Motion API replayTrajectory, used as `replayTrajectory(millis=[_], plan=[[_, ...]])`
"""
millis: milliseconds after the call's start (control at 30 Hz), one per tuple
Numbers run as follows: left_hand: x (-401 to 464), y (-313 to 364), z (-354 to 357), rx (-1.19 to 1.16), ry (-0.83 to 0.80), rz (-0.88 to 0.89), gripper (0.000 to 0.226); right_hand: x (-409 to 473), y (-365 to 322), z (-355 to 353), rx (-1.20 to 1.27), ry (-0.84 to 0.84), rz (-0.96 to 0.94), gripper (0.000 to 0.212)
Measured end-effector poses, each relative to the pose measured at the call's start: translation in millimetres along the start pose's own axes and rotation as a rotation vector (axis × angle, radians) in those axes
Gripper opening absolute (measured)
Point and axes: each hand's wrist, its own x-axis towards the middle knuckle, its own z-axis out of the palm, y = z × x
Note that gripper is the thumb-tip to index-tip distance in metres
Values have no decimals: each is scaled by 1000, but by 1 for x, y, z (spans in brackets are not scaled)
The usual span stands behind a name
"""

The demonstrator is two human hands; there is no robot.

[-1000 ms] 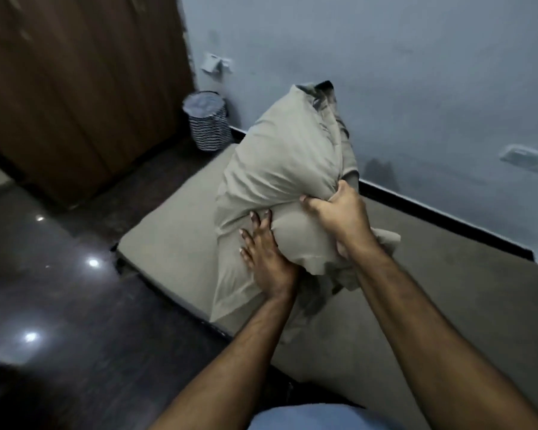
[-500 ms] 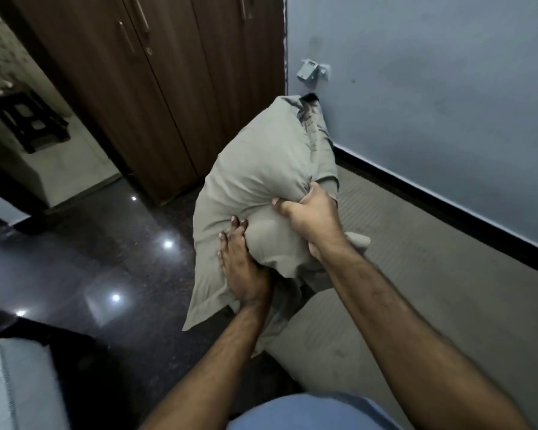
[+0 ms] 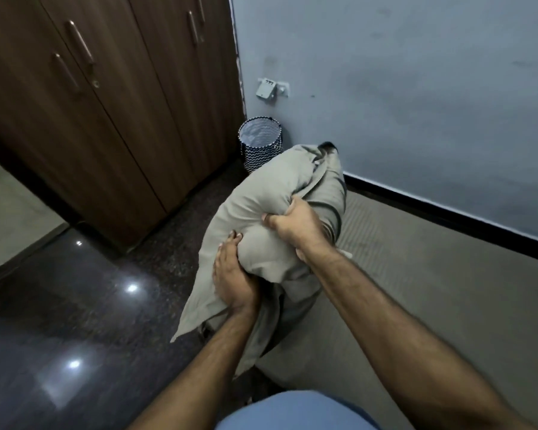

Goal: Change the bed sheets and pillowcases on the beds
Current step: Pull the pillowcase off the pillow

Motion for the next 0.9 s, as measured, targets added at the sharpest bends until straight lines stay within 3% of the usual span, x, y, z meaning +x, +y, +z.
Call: replayTrajectory(millis=[167,300,467,600,667,733,833,900], plan=[[54,3,-5,-114,-30,6,43,29,-39,17,-124,100,-18,35],[85,12,-4,-169,44,37,40,45,-63,22,-123,181,-76,33],[108,9,3,-109,84,282,48,62,-44,23,226,244,-36,63],[95,7,25,70,-32,420,54,67,25,18,433,316,104,61],[77,-8,42,175,-171,451,62,63,67,23,539,320,200,56],[53,-30,65,280,-409,421,72,57,122,33,560,297,352,57],[26,-69,99,608,-925,330,84,34,208,51,545,183,744,56],[14,-86,120,794,-1256,248,79,13,256,52,412,93,906,49]])
